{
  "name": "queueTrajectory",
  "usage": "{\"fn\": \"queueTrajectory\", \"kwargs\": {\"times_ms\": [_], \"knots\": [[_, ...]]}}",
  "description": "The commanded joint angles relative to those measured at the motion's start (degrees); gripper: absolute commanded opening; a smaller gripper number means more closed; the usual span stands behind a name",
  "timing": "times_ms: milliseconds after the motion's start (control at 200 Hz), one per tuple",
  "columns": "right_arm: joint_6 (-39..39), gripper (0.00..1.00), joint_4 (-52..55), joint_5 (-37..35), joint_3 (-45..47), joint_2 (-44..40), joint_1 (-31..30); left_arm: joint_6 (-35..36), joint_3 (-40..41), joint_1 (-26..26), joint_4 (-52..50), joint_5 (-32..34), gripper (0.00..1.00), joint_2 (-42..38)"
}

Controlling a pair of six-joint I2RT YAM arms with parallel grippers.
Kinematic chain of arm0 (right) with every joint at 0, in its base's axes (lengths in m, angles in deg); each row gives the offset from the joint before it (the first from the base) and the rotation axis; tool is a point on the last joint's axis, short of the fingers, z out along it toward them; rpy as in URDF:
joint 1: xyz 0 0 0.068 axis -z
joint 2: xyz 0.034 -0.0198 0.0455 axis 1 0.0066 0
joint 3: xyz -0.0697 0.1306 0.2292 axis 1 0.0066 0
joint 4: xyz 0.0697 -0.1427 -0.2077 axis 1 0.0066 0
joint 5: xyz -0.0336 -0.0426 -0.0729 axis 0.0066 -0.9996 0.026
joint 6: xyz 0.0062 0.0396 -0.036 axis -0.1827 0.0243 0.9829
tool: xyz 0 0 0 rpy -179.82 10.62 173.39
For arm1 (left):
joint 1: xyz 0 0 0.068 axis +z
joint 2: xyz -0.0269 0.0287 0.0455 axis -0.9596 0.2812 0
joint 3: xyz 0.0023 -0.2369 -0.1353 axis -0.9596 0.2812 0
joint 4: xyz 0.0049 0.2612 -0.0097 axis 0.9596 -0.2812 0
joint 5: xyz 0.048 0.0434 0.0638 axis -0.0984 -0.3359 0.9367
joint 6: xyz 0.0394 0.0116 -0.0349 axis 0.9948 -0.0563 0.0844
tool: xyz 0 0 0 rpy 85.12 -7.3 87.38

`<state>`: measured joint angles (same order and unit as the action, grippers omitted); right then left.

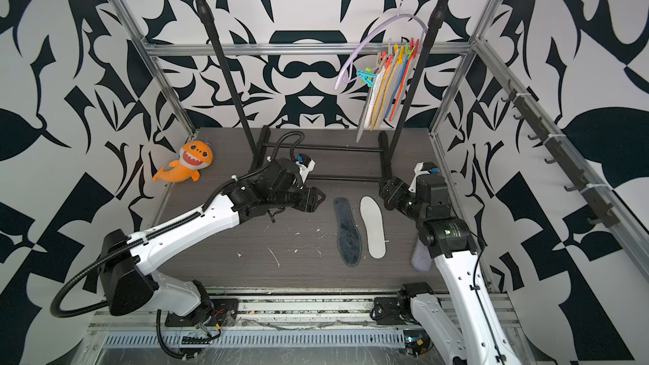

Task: Take the shoe insoles off the hanger
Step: Place the insole at the center of the board, then remove the insole from the hanger.

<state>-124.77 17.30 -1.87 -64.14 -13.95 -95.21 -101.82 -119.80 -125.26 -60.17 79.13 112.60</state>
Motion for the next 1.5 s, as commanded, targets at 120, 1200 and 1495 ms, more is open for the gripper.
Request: {"fn": "queueTrajectory", "kwargs": {"times_ms": [120,1200,1495], "knots": [[2.8,0.83,0.9,-4.6,-6.3,0.4,0.4,11.8,5.6,0.3,15.7,6.9,0.99,-8.1],[10.3,0.81,-2.0,2.6,-15.7,-0.5,0.4,17.9,-11.1,5.6,48.1,-8.4,0.96,20.9],[10.0,0.73,-0.2,4.3,-15.0,-0.3,0.4,16.3,-19.6,6.3,47.7,-8.3,0.81,31.0]]}}
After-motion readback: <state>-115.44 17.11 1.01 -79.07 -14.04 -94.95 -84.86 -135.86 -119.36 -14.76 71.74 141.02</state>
